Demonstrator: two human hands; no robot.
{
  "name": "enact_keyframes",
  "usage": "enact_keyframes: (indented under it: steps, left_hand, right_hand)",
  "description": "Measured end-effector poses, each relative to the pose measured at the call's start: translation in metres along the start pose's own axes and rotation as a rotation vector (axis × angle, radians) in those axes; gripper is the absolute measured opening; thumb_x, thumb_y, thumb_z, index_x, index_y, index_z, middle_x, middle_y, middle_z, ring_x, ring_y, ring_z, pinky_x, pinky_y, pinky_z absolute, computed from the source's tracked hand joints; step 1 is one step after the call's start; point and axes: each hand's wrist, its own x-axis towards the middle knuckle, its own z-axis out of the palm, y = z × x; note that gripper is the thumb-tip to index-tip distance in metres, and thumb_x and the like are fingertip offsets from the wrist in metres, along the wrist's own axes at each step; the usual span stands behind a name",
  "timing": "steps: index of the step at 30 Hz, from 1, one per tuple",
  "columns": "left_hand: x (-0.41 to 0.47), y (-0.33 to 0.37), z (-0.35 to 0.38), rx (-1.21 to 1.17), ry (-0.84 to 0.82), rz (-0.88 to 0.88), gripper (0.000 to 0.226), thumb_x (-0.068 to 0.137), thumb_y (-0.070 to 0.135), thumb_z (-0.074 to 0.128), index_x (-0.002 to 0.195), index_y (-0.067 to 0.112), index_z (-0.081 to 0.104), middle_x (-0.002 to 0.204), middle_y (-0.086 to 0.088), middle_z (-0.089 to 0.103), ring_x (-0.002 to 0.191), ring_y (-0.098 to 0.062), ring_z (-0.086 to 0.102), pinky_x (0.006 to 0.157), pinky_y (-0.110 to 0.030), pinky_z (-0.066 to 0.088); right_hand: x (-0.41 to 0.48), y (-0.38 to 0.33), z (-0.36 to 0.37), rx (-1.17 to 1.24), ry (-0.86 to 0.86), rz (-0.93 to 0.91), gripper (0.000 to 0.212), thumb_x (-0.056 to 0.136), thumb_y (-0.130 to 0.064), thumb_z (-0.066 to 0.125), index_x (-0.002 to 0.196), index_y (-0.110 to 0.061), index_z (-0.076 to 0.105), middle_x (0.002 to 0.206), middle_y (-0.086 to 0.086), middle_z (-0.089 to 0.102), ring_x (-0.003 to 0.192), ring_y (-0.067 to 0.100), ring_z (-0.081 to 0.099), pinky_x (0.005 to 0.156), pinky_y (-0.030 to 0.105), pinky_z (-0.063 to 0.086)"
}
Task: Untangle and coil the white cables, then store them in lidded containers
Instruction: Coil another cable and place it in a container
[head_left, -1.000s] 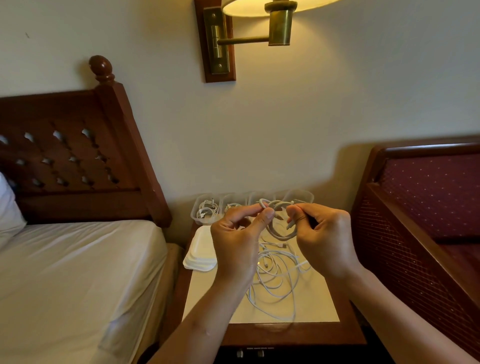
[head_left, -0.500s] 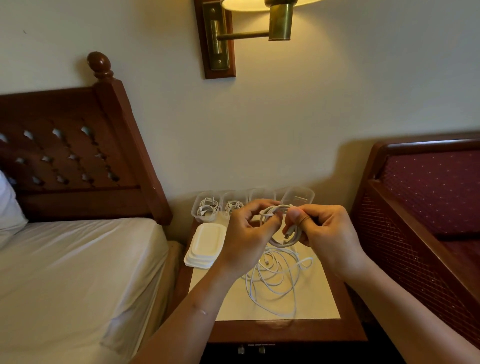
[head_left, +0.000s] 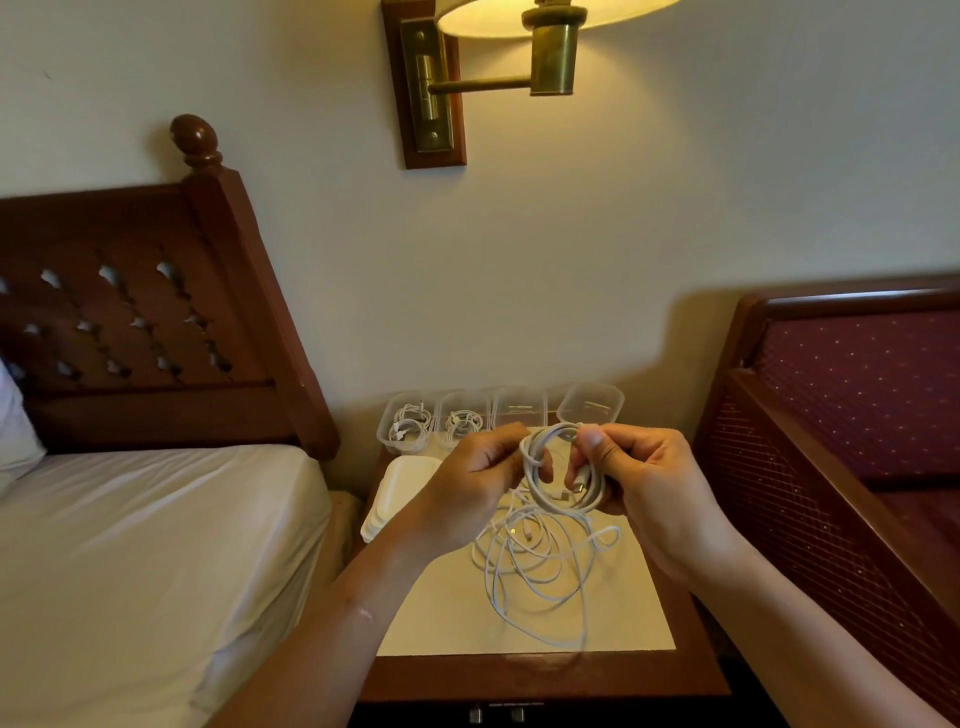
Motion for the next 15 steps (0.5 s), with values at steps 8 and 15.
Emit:
enact_keyframes:
  steps: [8, 15]
  left_hand:
    - [0.002, -0.009, -0.027, 0.635, 0.149, 0.128, 0.026, 0.107, 0.017, 0.051, 0.086, 0.021, 0.066, 0.078, 0.013, 0.062, 0.077, -0.014, 0.060, 0.072, -0.041, 0.050]
    - [-0.011, 0.019, -0.016, -0.033, 0.157, -0.516, 0.027, 0.102, 0.012, 0.056, 0.089, 0.001, 0.076, 0.066, -0.004, 0.055, 0.057, -0.014, 0.046, 0.050, -0.027, 0.030]
  right_hand:
    - [-0.003, 0.003, -0.008, -0.140, 0.085, -0.090, 0.032, 0.103, -0.018, 0.058, 0.079, -0.005, 0.076, 0.062, 0.001, 0.067, 0.052, 0.005, 0.052, 0.052, 0.016, 0.042]
    - [0.003, 0.035, -0.006, -0.850, 0.251, -0.711, 0.008, 0.095, -0.004, 0.068, 0.094, -0.004, 0.076, 0.082, -0.001, 0.070, 0.069, 0.007, 0.062, 0.060, 0.021, 0.053]
